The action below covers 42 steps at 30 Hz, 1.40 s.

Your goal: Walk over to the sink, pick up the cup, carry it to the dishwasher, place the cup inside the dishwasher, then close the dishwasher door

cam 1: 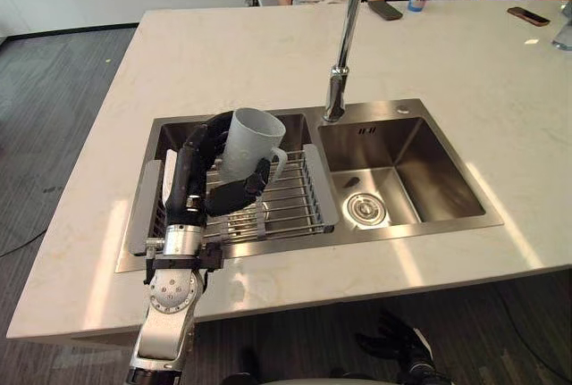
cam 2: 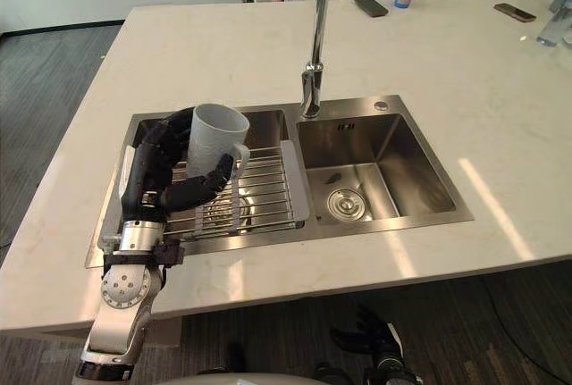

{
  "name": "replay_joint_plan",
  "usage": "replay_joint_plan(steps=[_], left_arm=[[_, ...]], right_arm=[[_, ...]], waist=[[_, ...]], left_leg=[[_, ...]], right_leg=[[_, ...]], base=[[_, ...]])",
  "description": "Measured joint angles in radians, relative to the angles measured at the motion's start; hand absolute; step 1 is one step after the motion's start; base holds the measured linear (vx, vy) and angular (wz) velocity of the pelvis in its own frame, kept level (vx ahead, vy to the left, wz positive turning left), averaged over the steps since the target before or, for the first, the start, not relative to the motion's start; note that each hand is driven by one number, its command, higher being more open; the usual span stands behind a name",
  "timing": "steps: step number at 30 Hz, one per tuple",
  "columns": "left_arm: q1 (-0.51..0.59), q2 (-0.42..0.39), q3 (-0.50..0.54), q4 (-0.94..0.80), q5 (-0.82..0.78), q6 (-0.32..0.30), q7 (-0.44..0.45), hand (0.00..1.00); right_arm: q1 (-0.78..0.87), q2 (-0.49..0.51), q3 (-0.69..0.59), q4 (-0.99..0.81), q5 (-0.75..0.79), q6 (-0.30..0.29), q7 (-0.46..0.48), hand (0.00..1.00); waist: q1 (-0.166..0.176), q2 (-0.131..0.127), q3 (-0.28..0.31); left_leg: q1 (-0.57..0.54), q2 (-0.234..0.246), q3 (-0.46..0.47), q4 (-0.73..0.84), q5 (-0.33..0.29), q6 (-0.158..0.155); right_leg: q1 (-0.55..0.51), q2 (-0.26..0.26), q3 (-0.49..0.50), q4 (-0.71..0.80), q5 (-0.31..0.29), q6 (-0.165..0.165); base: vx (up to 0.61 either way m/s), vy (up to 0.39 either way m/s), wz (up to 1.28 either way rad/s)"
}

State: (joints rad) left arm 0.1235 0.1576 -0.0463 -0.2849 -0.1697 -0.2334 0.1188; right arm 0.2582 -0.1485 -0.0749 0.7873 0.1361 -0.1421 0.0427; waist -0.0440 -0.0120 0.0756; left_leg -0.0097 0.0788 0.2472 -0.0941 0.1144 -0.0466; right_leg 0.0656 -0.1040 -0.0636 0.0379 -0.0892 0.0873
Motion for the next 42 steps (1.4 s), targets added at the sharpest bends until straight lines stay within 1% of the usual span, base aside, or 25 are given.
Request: replay_joint_plan(steps=[4,11,13,16,17,18,19,20,22,24,25,26,27,28,29,30,31,32,33,34,37,38,39,40,42], left_arm=[[0.059,-0.026,-0.014,-0.037,-0.13,-0.001,-0.026,0.3],[0.079,-0.026,-0.092,-0.042,-0.166,-0.001,-0.042,0.3],[0.079,-0.026,-0.12,-0.082,-0.166,0.0,-0.043,0.3],[0.079,-0.035,-0.138,-0.144,-0.165,0.0,-0.044,0.3],[0.072,-0.063,-0.134,-0.163,-0.163,-0.005,-0.044,0.3],[0.069,-0.07,-0.131,-0.167,-0.163,-0.008,-0.043,0.3],[0.073,-0.076,-0.131,-0.173,-0.162,-0.012,-0.04,0.3],[0.08,-0.076,-0.126,-0.182,-0.16,-0.015,-0.039,0.3],[0.087,-0.076,-0.124,-0.186,-0.15,-0.024,-0.039,0.3],[0.099,-0.086,-0.127,-0.186,-0.144,-0.028,-0.038,0.3],[0.104,-0.091,-0.129,-0.187,-0.144,-0.028,-0.039,0.3],[0.104,-0.092,-0.129,-0.187,-0.144,-0.028,-0.04,0.3],[0.104,-0.094,-0.126,-0.184,-0.144,-0.028,-0.04,0.3],[0.108,-0.108,-0.125,-0.17,-0.144,-0.02,-0.039,0.3],[0.128,-0.107,-0.126,-0.17,-0.144,-0.019,-0.038,0.3],[0.135,-0.105,-0.127,-0.17,-0.145,-0.019,-0.038,0.3],[0.137,-0.092,-0.13,-0.17,-0.145,-0.02,-0.038,0.3],[0.137,-0.09,-0.135,-0.171,-0.145,-0.021,-0.039,0.3],[0.137,-0.083,-0.14,-0.171,-0.146,-0.021,-0.042,0.3],[0.137,-0.079,-0.14,-0.171,-0.146,-0.021,-0.046,0.3],[0.127,-0.08,-0.157,-0.169,-0.165,-0.023,-0.054,0.3],[0.124,-0.08,-0.165,-0.168,-0.166,-0.023,-0.056,0.3],[0.116,-0.081,-0.183,-0.156,-0.166,-0.024,-0.059,0.3],[0.109,-0.083,-0.187,-0.137,-0.166,-0.026,-0.061,0.3],[0.106,-0.056,-0.186,-0.085,-0.166,-0.026,-0.054,0.3]], right_arm=[[0.008,0.011,-0.002,0.0,0.006,0.0,-0.009,0.9],[-0.006,0.022,-0.002,-0.005,0.027,0.0,-0.037,0.9],[-0.014,0.04,-0.002,-0.066,0.027,0.002,-0.057,0.9],[-0.011,0.046,-0.002,-0.142,0.025,0.003,-0.073,0.9],[-0.021,0.043,-0.012,-0.156,0.025,0.003,-0.08,0.9],[-0.022,0.045,-0.014,-0.167,0.025,0.005,-0.082,0.9],[-0.01,0.048,-0.013,-0.18,0.025,0.005,-0.083,0.9],[-0.007,0.048,-0.01,-0.182,0.025,0.005,-0.079,0.9],[-0.011,0.047,-0.008,-0.182,0.025,0.005,-0.079,0.9],[-0.035,0.034,-0.003,-0.171,0.025,0.004,-0.085,0.9],[-0.047,0.029,0.003,-0.17,0.026,0.004,-0.088,0.9],[-0.061,0.031,0.014,-0.164,0.026,0.003,-0.087,0.9],[-0.073,0.031,0.015,-0.155,0.027,-0.001,-0.086,0.9],[-0.1,0.019,0.015,-0.118,0.028,-0.004,-0.089,0.9],[-0.107,0.016,0.016,-0.089,0.028,-0.004,-0.089,0.9],[-0.107,0.017,0.015,-0.082,0.028,-0.003,-0.09,0.9],[-0.088,0.016,0.01,-0.081,0.028,-0.004,-0.095,0.9],[-0.082,0.016,0.004,-0.073,0.028,-0.004,-0.097,0.9],[-0.076,0.013,0.001,-0.059,0.029,0.0,-0.109,0.9],[-0.067,0.005,-0.004,-0.06,0.03,0.0,-0.118,0.9],[-0.065,-0.006,-0.01,-0.066,0.03,0.0,-0.123,0.9],[-0.065,-0.005,-0.012,-0.067,0.03,0.0,-0.124,0.9],[-0.055,-0.003,-0.025,-0.077,0.03,-0.001,-0.125,0.9],[-0.052,0.003,-0.029,-0.073,0.03,-0.001,-0.125,0.9],[-0.045,0.032,-0.026,-0.069,0.03,-0.001,-0.117,0.9]], waist=[[0.002,-0.006,-0.004],[0.009,-0.016,0.001],[0.024,-0.031,0.013],[0.03,-0.043,0.021],[0.049,-0.023,0.025],[0.054,-0.02,0.031],[0.061,-0.019,0.031],[0.073,-0.026,0.027],[0.093,-0.043,0.016],[0.123,-0.031,0.015],[0.137,-0.018,0.017],[0.139,-0.023,0.023],[0.138,-0.02,0.031],[0.129,0.02,0.058],[0.118,0.037,0.064],[0.113,0.04,0.065],[0.105,0.03,0.071],[0.101,0.022,0.077],[0.101,0.012,0.08],[0.092,0.009,0.079],[0.058,0.015,0.07],[0.054,0.017,0.067],[0.052,0.035,0.05],[0.053,0.046,0.038],[0.053,0.017,0.019]], left_leg=[[0.0,0.003,-0.002,0.0,0.004,0.0],[-0.001,0.005,0.027,0.011,0.008,0.007],[-0.033,0.019,0.067,0.064,-0.018,0.019],[-0.085,0.034,0.084,0.156,-0.07,0.042],[-0.102,0.056,0.101,0.171,-0.073,0.068],[-0.102,0.057,0.101,0.172,-0.072,0.071],[-0.103,0.049,0.095,0.174,-0.062,0.086],[-0.113,0.039,0.085,0.182,-0.056,0.095],[-0.152,0.026,0.072,0.207,-0.05,0.105],[-0.208,0.022,0.071,0.23,-0.028,0.103],[-0.238,0.029,0.068,0.231,-0.004,0.102],[-0.267,0.025,0.067,0.241,0.022,0.093],[-0.277,0.025,0.065,0.246,0.031,0.094],[-0.278,0.047,0.038,0.245,0.054,0.084],[-0.276,0.06,0.014,0.234,0.084,0.07],[-0.275,0.057,0.001,0.222,0.101,0.05],[-0.279,0.053,-0.031,0.205,0.115,-0.032],[-0.287,0.057,-0.028,0.253,0.071,-0.034],[-0.292,0.054,-0.011,0.379,-0.017,0.048],[-0.28,0.053,-0.009,0.488,-0.099,0.065],[-0.196,0.081,-0.016,0.606,-0.249,0.038],[-0.171,0.087,-0.019,0.591,-0.265,0.028],[-0.118,0.086,-0.038,0.493,-0.285,-0.005],[-0.085,0.063,-0.044,0.384,-0.282,-0.005],[-0.066,0.011,-0.045,0.31,-0.238,0.016]], right_leg=[[-0.002,0.003,-0.001,0.008,-0.001,-0.001],[-0.036,0.001,0.034,0.049,0.01,0.005],[-0.074,-0.003,0.061,0.069,0.034,0.022],[-0.114,-0.015,-0.001,0.095,0.067,0.038],[-0.128,-0.013,-0.037,0.152,0.06,0.056],[-0.144,-0.021,-0.059,0.265,0.002,0.051],[-0.148,-0.026,-0.08,0.462,-0.086,0.069],[-0.123,-0.023,-0.078,0.567,-0.128,0.09],[-0.08,-0.007,-0.076,0.58,-0.132,0.092],[-0.066,0.004,-0.082,0.473,-0.172,0.071],[-0.05,0.023,-0.093,0.395,-0.196,0.03],[-0.024,0.026,-0.102,0.311,-0.225,-0.019],[-0.011,0.031,-0.103,0.272,-0.232,-0.029],[0.007,0.065,-0.111,0.245,-0.209,-0.034],[0.009,0.085,-0.127,0.252,-0.201,-0.042],[0.009,0.086,-0.14,0.257,-0.199,-0.045],[0.005,0.081,-0.179,0.262,-0.192,-0.069],[0.004,0.077,-0.192,0.264,-0.188,-0.075],[0.0,0.055,-0.21,0.268,-0.179,-0.079],[-0.01,0.034,-0.222,0.269,-0.167,-0.079],[-0.03,-0.012,-0.255,0.251,-0.126,-0.06],[-0.036,-0.02,-0.262,0.247,-0.119,-0.053],[-0.05,-0.025,-0.271,0.235,-0.106,-0.033],[-0.061,-0.028,-0.273,0.225,-0.094,-0.017],[-0.057,-0.059,-0.278,0.192,-0.064,-0.009]], base=[[-0.03,0.0,0.01],[-0.03,0.024,-0.14],[-0.1,0.07,-0.51],[-0.14,0.038,-0.26],[-0.18,0.061,-0.22],[-0.2,0.057,-0.05],[-0.13,0.01,0.23],[-0.12,-0.011,0.26],[-0.16,-0.042,0.19],[-0.2,-0.017,0.07],[-0.19,-0.041,0.05],[-0.19,-0.057,0.07],[-0.25,-0.099,0.19],[-0.32,-0.057,0.27],[-0.33,-0.054,0.35],[-0.33,-0.011,0.54],[-0.24,0.0,0.53],[-0.28,0.002,0.61],[-0.25,0.006,0.46],[-0.27,0.045,0.4],[-0.16,0.134,0.43],[-0.09,0.186,0.48],[-0.06,0.232,0.31],[-0.06,0.255,0.26],[-0.01,0.191,0.22]])
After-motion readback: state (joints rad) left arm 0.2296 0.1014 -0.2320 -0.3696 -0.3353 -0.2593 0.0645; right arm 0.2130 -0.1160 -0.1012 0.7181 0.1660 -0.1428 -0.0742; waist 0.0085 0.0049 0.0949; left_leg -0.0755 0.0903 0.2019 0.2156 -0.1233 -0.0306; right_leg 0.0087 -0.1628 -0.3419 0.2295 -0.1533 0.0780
